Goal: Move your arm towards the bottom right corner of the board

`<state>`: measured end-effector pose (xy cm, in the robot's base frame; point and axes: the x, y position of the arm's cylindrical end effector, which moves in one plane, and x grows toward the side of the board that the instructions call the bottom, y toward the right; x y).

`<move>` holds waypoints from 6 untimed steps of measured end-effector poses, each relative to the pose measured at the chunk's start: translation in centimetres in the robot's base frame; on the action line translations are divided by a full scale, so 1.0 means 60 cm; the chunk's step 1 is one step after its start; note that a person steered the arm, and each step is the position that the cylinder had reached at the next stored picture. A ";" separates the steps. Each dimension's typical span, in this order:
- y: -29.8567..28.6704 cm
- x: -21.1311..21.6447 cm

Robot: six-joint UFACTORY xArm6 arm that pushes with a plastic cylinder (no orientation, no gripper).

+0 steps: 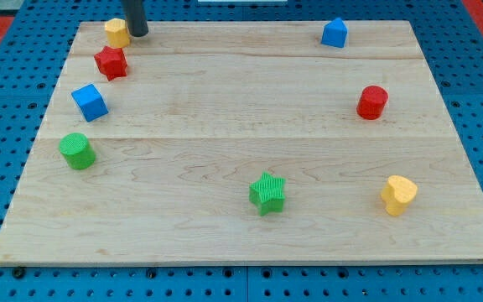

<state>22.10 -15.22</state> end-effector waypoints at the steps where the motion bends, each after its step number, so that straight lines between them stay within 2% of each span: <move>1: 0.163 0.054; 2: 0.302 0.144; 4: 0.494 0.287; 5: 0.518 0.354; 6: 0.651 0.440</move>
